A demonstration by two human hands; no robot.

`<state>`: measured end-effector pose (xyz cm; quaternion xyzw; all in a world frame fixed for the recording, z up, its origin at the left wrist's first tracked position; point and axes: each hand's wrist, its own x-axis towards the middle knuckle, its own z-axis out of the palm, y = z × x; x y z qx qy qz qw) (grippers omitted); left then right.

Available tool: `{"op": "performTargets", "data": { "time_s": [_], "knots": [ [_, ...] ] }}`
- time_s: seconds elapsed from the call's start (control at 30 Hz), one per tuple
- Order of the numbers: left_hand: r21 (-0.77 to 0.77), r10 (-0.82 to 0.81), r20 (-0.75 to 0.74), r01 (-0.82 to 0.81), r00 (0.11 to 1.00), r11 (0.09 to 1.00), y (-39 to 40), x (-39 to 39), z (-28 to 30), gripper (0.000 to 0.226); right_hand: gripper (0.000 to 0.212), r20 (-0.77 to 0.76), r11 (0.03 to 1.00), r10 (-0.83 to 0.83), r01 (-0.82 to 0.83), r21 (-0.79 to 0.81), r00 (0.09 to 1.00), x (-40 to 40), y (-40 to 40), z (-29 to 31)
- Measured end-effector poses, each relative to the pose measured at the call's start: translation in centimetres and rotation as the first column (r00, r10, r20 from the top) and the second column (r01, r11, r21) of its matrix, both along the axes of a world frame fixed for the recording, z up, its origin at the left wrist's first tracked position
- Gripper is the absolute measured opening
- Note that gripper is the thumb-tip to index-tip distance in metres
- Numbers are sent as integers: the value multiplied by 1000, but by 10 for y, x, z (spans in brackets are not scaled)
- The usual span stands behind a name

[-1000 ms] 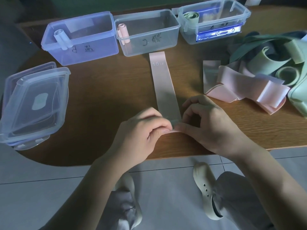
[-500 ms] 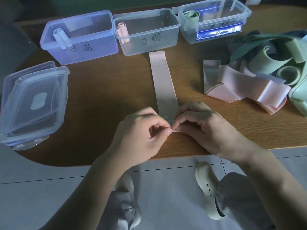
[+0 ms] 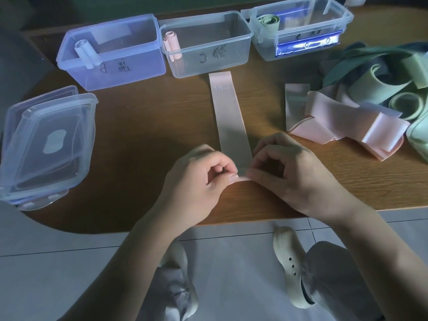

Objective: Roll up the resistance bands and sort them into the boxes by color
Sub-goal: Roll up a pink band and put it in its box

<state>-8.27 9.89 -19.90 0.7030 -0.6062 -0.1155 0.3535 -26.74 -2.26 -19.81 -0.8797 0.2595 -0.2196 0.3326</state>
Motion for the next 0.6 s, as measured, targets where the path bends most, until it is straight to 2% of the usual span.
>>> {"op": "performTargets", "data": {
  "time_s": [0.1,0.23,0.4,0.6],
  "knots": [
    [-19,-1,40,2,999,1000,-1,-2,-2,6,10,18,999,-40,40,-10,999,4,1,-2],
    [-46,-79,84,83,993,995,1,-1,-2,10,11,15,998,-59,60,-17,998,6,1,-5],
    [-64,-70,55,74,996,995,1,1,1,7,12,18,998,-66,66,-8,998,6,0,-5],
    [-75,2,80,4,997,997,-2,0,-2,8,4,80,996,83,-84,0,993,3,-1,0]
  ]
}}
